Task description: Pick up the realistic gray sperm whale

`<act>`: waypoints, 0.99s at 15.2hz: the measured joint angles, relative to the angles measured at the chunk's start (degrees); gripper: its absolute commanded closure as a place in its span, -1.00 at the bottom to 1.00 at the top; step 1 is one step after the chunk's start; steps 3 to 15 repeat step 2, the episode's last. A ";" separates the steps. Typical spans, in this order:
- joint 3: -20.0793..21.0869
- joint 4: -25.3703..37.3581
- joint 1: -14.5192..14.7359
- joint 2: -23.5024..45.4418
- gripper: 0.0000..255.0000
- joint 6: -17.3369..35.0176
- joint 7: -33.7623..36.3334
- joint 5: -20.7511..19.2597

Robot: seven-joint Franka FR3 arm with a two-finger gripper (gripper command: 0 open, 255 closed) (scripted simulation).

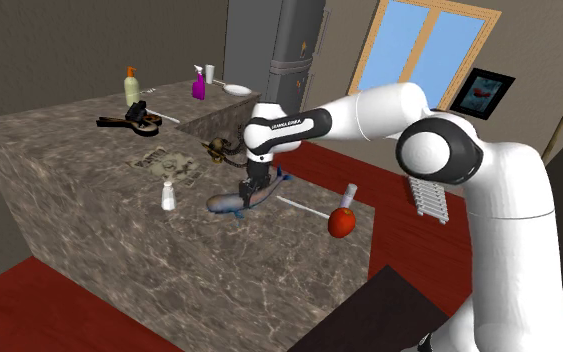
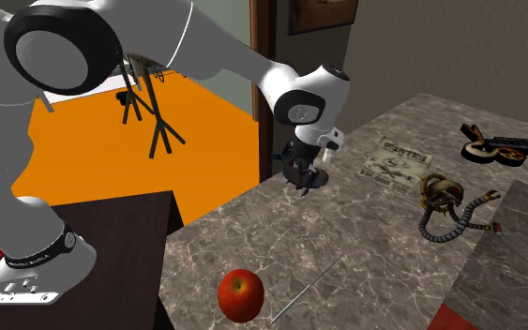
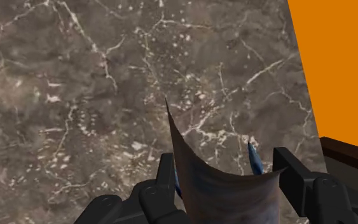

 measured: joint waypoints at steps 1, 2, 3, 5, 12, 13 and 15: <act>0.00 0.46 0.01 -0.22 1.00 -0.69 0.11 -0.02; 0.01 0.63 0.03 -0.50 1.00 -1.13 0.19 -0.02; 0.01 0.63 0.03 -0.50 1.00 -1.13 0.19 -0.02; 0.01 0.63 0.03 -0.50 1.00 -1.13 0.19 -0.02; 0.01 0.63 0.03 -0.50 1.00 -1.13 0.19 -0.02; 0.01 0.63 0.03 -0.50 1.00 -1.13 0.19 -0.02; 0.01 0.63 0.03 -0.50 1.00 -1.13 0.19 -0.02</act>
